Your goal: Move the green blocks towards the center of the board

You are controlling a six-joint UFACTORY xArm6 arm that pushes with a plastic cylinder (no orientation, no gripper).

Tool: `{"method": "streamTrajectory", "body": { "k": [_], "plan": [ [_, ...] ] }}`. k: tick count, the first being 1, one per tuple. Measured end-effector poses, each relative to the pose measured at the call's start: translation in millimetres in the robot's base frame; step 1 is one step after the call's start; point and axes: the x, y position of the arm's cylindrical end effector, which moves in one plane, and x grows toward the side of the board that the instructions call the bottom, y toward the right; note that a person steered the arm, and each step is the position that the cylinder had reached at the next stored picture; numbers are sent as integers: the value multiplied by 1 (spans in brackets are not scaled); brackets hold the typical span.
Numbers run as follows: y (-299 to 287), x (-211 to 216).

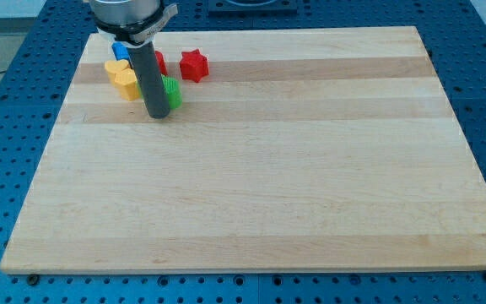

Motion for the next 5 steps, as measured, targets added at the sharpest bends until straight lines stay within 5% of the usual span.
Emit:
{"method": "streamTrajectory", "body": {
  "k": [2, 4, 5],
  "plan": [
    [-15, 34],
    [-151, -10],
    [-160, -17]
  ]
}}
